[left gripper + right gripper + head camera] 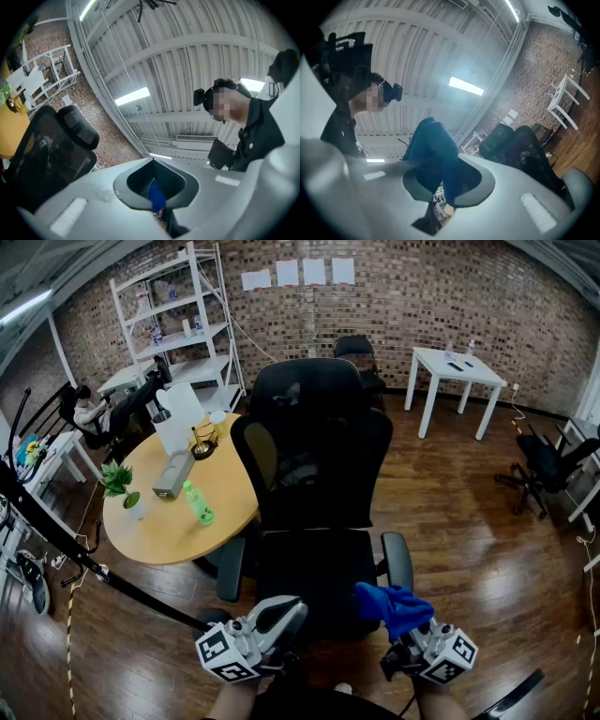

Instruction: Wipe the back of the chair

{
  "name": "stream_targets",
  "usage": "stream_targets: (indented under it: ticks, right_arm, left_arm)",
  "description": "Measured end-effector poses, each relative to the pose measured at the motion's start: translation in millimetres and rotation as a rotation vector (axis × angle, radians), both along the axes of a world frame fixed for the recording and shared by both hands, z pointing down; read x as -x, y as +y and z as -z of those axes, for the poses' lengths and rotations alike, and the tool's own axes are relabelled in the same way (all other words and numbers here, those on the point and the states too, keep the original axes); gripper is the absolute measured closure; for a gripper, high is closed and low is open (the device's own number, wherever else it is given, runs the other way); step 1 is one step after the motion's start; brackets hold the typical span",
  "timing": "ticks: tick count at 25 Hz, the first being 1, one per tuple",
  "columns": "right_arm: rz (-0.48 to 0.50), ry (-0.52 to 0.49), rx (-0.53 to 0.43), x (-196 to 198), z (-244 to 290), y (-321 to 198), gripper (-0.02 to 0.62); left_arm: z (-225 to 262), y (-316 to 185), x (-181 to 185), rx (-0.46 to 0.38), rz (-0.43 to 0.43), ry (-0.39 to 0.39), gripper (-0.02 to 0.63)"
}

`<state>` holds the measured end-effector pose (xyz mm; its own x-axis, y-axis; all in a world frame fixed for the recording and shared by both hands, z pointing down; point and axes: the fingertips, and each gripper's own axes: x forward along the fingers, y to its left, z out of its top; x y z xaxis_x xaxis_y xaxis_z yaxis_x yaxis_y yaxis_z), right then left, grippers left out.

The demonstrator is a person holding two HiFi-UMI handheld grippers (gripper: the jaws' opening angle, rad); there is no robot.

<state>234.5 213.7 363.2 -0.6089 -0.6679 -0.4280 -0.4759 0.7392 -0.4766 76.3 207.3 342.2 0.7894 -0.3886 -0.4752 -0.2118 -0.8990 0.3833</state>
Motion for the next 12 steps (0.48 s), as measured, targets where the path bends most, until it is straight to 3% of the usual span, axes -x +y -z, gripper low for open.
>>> stream_targets:
  ticks: [6,12]
  right_arm:
    - [-0.041,0.008,-0.030,38.1,13.1,-73.5,0.541]
    - [-0.256,0.070,0.014,56.2,36.6,-190.8,0.541]
  left_arm:
    - [-1.4,-58.9,41.9,-0.037,-0.007,-0.011,0.614]
    - [7.4,-142.5,93.3,-0.074,-0.063,0.020,0.614]
